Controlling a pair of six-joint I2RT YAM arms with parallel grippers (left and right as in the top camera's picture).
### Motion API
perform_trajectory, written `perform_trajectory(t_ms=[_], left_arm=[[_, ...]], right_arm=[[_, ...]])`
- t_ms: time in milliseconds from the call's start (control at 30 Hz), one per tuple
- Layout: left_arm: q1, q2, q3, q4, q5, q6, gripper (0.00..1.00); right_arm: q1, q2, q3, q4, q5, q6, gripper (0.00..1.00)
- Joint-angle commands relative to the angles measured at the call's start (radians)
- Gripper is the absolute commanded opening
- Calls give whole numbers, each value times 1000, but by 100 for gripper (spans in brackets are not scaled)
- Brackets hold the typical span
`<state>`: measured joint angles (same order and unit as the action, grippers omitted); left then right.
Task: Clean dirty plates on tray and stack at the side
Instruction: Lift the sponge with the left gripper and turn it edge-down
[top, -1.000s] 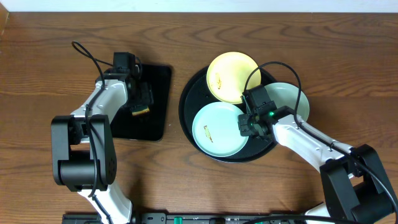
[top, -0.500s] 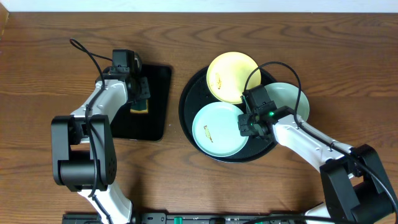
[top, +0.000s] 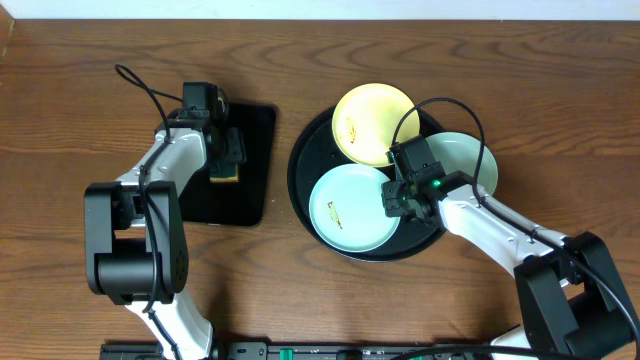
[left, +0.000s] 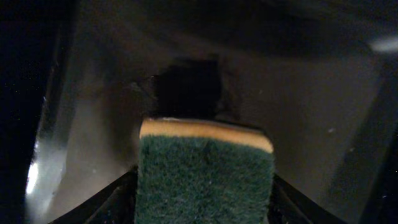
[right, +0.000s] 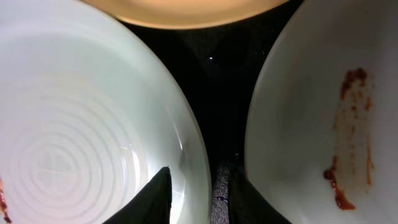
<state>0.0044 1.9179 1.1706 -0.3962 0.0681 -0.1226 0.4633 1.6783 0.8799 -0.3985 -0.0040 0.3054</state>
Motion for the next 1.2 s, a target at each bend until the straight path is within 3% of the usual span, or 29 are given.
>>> perform_trajectory(t_ms=[0,67,267,333,433,533,600,667,933,1000,1167], left_arm=[[-1,13,-31,-5,-8,6,64],[-1,13,-37,-6,-8,6,64],[-1,13,-37,8,-8,6,64],[-1,13,-37,13,-8,6,60],[-1,13,-37,14,-8,6,48],[-1,13,-37,22,-8,7,49],[-1,13,-37,27,-8,7,56],[-1,13,-37,28,-8,6,60],[-1,22,-37,28,-8,7,59],[-1,24,-37,29,-8,6,43],[-1,-25,-5,8,-4,7,41]], right_arm=[[10,11,-14,4,7,4,22],[10,11,-14,3,7,4,10],[10,11,-14,4,7,4,10],[10,11,-14,4,7,4,9],[10,11,-14,5,7,4,10],[10,11,-15,6,7,4,21],[10,11,-16,7,7,4,25],[10,11,-19,13,7,4,27],[10,11,-43,51,6,4,27],[10,11,-43,51,6,4,25],[10,11,-43,51,-1,4,24]])
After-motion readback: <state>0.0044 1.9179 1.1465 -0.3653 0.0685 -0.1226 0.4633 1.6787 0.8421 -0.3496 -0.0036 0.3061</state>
